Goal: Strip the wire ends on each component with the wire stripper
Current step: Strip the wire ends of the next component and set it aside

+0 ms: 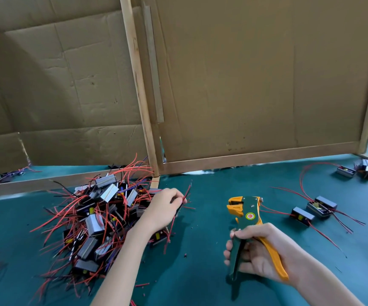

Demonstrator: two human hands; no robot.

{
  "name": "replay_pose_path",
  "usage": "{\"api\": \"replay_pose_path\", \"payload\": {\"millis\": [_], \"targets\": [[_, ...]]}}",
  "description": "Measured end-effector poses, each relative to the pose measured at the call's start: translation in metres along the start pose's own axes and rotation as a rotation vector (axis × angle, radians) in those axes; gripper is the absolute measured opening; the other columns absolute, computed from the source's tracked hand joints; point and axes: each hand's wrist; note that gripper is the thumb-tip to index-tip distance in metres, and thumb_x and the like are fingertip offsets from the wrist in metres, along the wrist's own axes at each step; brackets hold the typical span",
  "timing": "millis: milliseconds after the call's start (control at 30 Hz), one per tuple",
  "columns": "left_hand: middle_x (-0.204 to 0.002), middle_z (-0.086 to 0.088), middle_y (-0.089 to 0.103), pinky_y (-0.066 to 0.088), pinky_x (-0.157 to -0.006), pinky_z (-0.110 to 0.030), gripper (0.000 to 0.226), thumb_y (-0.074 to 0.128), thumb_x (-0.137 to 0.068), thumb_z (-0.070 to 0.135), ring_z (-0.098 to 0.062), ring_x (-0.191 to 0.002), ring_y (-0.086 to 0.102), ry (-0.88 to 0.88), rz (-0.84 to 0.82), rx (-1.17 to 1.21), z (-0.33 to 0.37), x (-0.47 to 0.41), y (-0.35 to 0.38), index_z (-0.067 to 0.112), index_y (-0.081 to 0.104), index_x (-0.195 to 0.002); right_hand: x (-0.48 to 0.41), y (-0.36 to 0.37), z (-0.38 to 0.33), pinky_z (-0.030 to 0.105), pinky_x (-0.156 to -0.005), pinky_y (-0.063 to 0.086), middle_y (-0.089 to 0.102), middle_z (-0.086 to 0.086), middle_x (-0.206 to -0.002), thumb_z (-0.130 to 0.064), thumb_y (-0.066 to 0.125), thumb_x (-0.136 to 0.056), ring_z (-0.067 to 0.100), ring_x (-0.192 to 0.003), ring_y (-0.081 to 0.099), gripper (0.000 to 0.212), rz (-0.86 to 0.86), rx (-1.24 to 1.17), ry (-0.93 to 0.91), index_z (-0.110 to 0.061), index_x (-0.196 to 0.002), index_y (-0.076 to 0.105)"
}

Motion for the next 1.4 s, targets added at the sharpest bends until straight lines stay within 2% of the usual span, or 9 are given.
{"api": "replay_pose_path", "payload": {"millis": [67,167,267,467,600,767,900,1067,1400], "targets": [[-0.105,0.004,0.063,0.048,-0.075,-0.013,0.022,0.043,-0.101,0.013,-0.011,-0.088,0.061,0.021,0.034,0.193,0.008,0.0,-0.006,0.015,0.063,-0.092,0.001,0.001,0.001,0.05,-0.068,0.058,0.062,0.025,-0.08,0.001,0.063,-0.067,0.04,-0.07,0.066,0.013,-0.012,0.026,-0.013,0.003,-0.08,0.061],[-0.103,-0.006,0.064,0.058,-0.071,-0.028,0.022,0.044,-0.101,0.013,-0.013,-0.084,0.063,0.03,0.051,0.584,0.019,0.002,-0.013,0.012,0.062,-0.089,0.002,0.004,0.002,0.05,-0.07,0.058,0.062,0.026,-0.08,0.005,0.066,-0.064,0.041,-0.071,0.066,0.013,-0.058,0.06,-0.032,0.002,-0.077,0.064],[-0.09,-0.012,0.068,0.059,-0.077,-0.039,0.025,0.049,-0.1,0.015,-0.016,-0.077,0.066,0.108,0.079,0.695,0.026,0.004,-0.019,0.014,0.068,-0.083,0.004,0.007,0.005,0.049,-0.07,0.058,0.061,0.026,-0.08,-0.002,0.071,-0.059,0.041,-0.073,0.066,0.018,-0.104,0.085,-0.061,0.001,-0.076,0.066],[-0.091,-0.005,0.074,0.053,-0.093,-0.04,0.027,0.05,-0.097,0.006,-0.023,-0.093,0.067,0.171,0.117,0.743,0.038,0.009,-0.023,0.022,0.072,-0.1,0.006,0.008,0.008,0.049,-0.072,0.056,0.061,0.028,-0.082,-0.005,0.081,-0.052,0.043,-0.076,0.065,0.031,-0.165,0.114,-0.137,0.0,-0.079,0.068],[-0.083,0.002,0.074,0.043,-0.102,-0.042,0.026,0.052,-0.096,0.009,-0.015,-0.093,0.065,0.171,0.161,0.648,0.04,0.01,-0.02,0.028,0.07,-0.098,0.005,0.008,0.009,0.049,-0.074,0.056,0.061,0.028,-0.082,-0.006,0.081,-0.055,0.043,-0.078,0.065,0.03,-0.193,0.14,-0.173,-0.001,-0.081,0.067],[-0.068,0.004,0.069,0.048,-0.09,-0.026,0.029,0.058,-0.094,0.016,-0.005,-0.077,0.064,0.208,0.189,0.661,0.043,0.01,-0.017,0.035,0.074,-0.077,0.006,0.009,0.009,0.05,-0.076,0.055,0.061,0.027,-0.082,-0.008,0.08,-0.058,0.042,-0.077,0.064,0.029,-0.245,0.174,-0.215,-0.001,-0.082,0.065],[-0.076,0.003,0.074,0.046,-0.075,-0.008,0.019,0.062,-0.092,0.016,-0.003,-0.081,0.068,0.239,0.172,0.659,0.042,0.01,-0.016,0.029,0.073,-0.085,0.007,0.01,0.009,0.052,-0.079,0.054,0.061,0.027,-0.083,-0.011,0.085,-0.057,0.042,-0.079,0.063,0.035,-0.273,0.204,-0.257,-0.002,-0.084,0.065],[-0.077,0.002,0.075,0.051,-0.077,-0.015,0.005,0.064,-0.09,0.012,-0.008,-0.079,0.07,0.201,0.157,0.704,0.041,0.008,-0.013,0.017,0.063,-0.093,0.007,0.011,0.007,0.052,-0.078,0.054,0.06,0.028,-0.083,-0.012,0.089,-0.053,0.043,-0.079,0.063,0.04,-0.283,0.191,-0.287,-0.001,-0.084,0.066],[-0.075,0.005,0.061,0.045,-0.08,-0.014,0.011,0.051,-0.097,0.012,-0.008,-0.081,0.058,0.163,0.061,0.736,0.043,0.01,-0.013,0.018,0.057,-0.091,0.007,0.01,0.006,0.053,-0.08,0.053,0.061,0.028,-0.083,-0.013,0.089,-0.053,0.043,-0.079,0.064,0.04,-0.28,0.207,-0.298,-0.002,-0.084,0.066]]}}
Point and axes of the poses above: each hand's wrist, its own x-axis away from the middle knuckle, its own y-axis out of the palm, z = x × y
